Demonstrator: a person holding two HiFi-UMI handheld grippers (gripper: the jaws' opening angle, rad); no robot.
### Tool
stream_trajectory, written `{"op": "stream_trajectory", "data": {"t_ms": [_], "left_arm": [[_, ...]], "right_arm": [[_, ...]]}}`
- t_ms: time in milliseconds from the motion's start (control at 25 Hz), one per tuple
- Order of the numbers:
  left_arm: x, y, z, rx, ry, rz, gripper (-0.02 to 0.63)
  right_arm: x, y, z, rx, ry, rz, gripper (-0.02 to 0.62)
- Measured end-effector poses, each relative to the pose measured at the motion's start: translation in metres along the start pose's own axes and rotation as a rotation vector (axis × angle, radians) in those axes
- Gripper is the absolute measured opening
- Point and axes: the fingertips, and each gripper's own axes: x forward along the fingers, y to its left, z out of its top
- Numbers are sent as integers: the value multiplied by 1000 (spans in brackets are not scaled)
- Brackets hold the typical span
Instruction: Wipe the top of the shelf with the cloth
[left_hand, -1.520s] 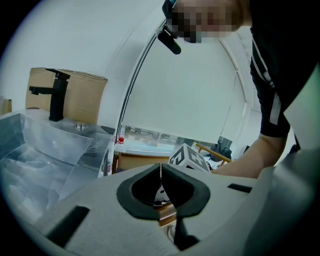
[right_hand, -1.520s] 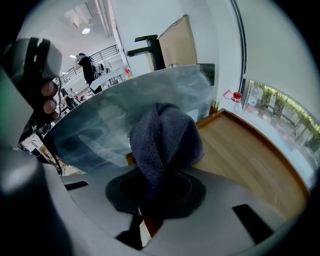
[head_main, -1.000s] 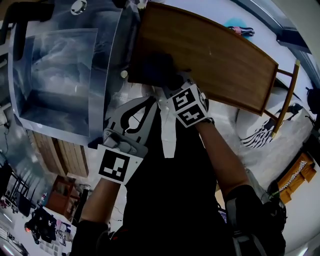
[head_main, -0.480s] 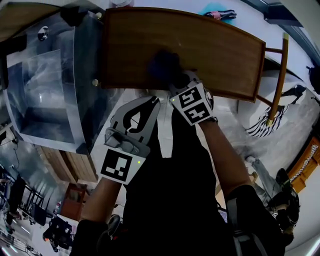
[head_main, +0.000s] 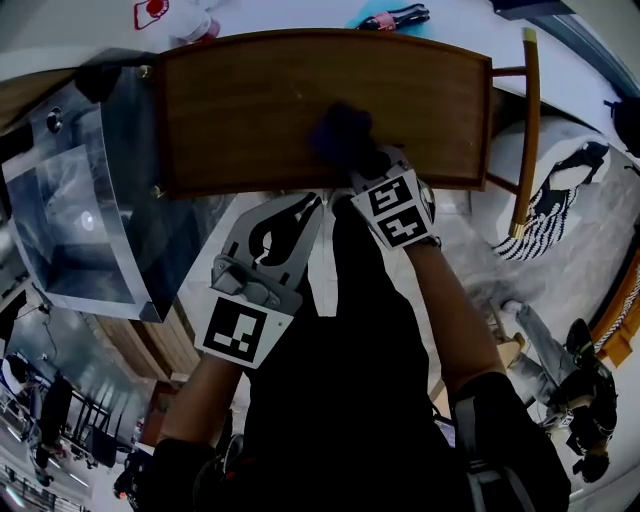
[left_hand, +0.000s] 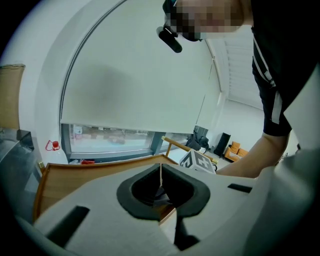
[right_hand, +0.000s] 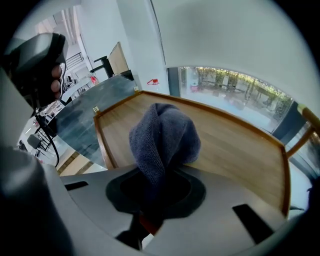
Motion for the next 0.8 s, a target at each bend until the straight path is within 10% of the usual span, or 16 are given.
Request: {"op": "stream_trajectory", "data": {"t_ms": [800], "left_arm": [[89,-81,17,83,54,-145,26]], "right_arm": [[-67,-106,-73,164,-27,-129,54]]}}
